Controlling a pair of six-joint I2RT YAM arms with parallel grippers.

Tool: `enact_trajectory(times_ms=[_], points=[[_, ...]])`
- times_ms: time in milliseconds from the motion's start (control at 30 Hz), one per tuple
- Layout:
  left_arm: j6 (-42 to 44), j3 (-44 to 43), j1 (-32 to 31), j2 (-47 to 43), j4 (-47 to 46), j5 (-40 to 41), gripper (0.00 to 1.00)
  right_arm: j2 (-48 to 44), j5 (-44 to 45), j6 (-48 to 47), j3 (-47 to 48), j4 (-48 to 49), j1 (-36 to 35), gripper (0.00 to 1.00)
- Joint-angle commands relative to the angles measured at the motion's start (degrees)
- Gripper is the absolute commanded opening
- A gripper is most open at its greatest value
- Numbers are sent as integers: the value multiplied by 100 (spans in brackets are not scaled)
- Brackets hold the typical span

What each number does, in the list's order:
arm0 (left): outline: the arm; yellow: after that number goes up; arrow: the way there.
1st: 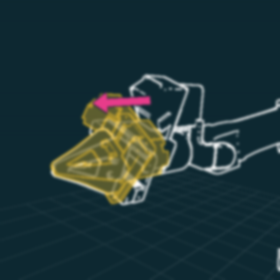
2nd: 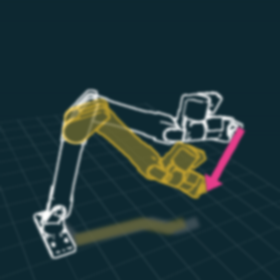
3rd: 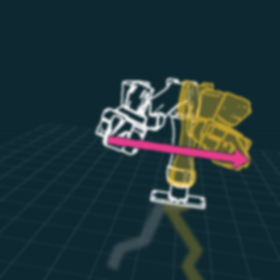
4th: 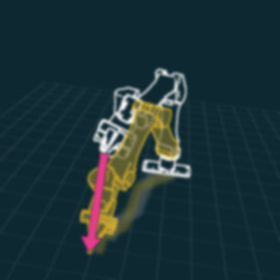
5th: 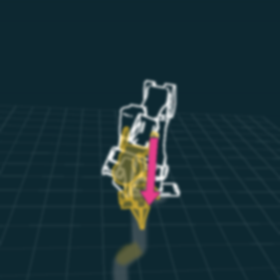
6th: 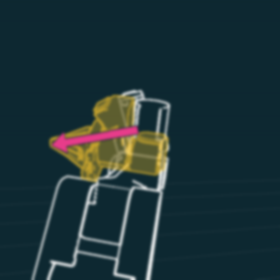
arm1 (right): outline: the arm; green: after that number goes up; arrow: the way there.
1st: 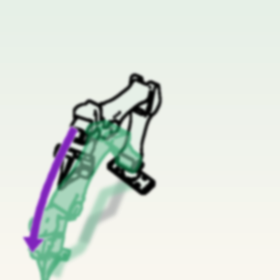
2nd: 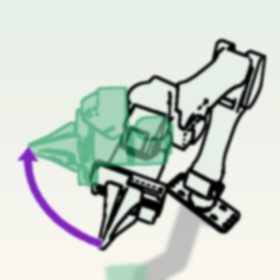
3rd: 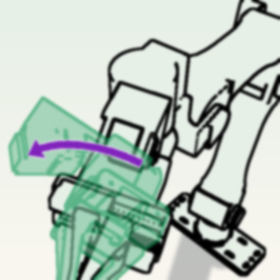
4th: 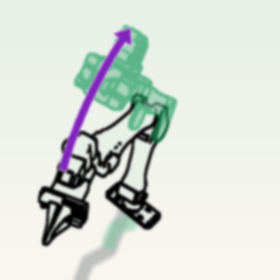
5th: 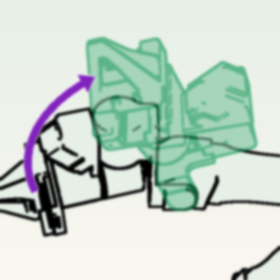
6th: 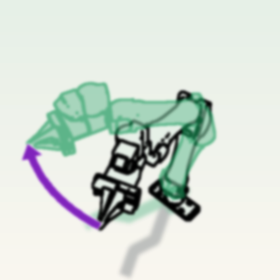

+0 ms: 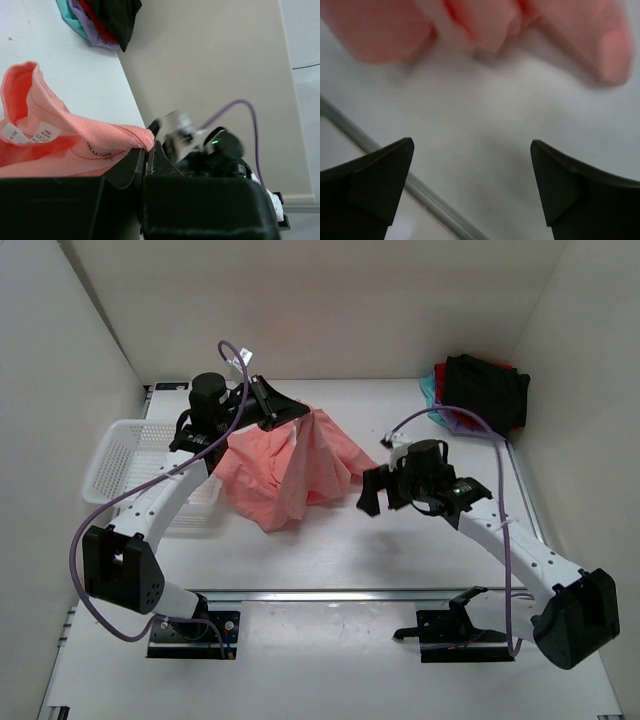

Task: Fold and stack the t-shirts
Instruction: Move the tshirt to the center of the board, then flatten out the tshirt

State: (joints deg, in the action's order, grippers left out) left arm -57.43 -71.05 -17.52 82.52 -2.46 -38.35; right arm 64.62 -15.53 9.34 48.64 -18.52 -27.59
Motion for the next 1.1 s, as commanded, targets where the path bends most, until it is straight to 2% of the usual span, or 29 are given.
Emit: enact_trajectory(times_ms=[0,167,333,500,533,567,600,633,667,800,933,1000,1033,1067], points=[[-93,-49,160,-386,-334,-305,0,514,-232,6,57,2018,-386,99],[-75,-85,214,-386,-221,-436,0,1209,-582,-47,303,2932,-264,99],[-137,-129,240,-360,-255,-472,0,1877,-346,-337,901,3117,-545,100],[-216,-146,258,-341,-334,-525,0,2431,-591,-205,1279,3329,-589,97],[-251,-120,258,-316,-360,-533,0,2537,-705,-222,1419,3259,-624,86],[-243,-103,266,-307,-369,-516,0,2555,-810,-205,1437,3180,-668,62],[-295,-85,353,-359,-335,-533,0,2477,-829,-161,1481,3180,-677,31],[-286,-94,407,-351,-325,-542,0,2381,-777,-109,1464,3110,-694,7],[-278,-102,433,-351,-273,-499,0,2301,-663,-73,1438,3040,-686,0],[3,-374,671,-351,113,-305,0,1451,135,-213,1324,2460,-546,0],[240,-1655,820,218,394,-199,0,755,1533,-678,1884,1932,-256,0],[459,-2891,794,587,771,-174,0,456,2322,-1072,2314,1870,-89,0],[748,-3959,681,912,1147,-130,0,264,2692,-1432,2638,1905,-10,0],[899,-4622,627,1150,1256,-120,0,192,2826,-1548,2885,1931,-27,0]])
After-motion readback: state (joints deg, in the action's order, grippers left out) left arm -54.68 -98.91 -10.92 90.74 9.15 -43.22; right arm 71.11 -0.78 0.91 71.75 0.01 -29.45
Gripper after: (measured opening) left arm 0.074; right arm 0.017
